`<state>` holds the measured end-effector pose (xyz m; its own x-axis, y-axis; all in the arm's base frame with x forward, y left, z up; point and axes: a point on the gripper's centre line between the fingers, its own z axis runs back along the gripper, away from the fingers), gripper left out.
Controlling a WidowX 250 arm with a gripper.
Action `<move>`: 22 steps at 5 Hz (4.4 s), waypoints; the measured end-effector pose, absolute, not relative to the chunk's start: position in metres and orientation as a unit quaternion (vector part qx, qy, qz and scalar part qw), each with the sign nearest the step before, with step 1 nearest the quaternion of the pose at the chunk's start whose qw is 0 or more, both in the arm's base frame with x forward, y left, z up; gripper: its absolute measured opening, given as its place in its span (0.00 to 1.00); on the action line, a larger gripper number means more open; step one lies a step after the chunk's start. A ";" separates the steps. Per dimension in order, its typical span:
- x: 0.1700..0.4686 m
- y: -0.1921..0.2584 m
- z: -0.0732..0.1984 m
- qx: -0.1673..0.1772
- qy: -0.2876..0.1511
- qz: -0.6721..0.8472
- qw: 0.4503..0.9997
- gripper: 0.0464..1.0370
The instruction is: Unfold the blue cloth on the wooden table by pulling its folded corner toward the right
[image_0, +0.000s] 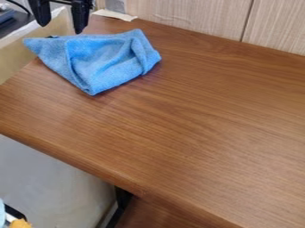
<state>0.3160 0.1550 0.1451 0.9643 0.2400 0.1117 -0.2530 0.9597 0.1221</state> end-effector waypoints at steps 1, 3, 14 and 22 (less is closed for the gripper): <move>0.317 0.154 0.132 0.058 -0.031 0.124 0.990 0.96; 0.326 0.171 0.119 0.016 -0.029 0.126 0.992 0.96; 0.351 0.088 0.131 0.036 -0.025 0.016 0.999 0.01; 0.258 -0.020 0.088 0.049 -0.002 -0.191 0.980 0.03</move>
<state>0.2578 -0.0201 0.0880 0.9273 -0.3740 -0.0155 0.3737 0.9224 0.0975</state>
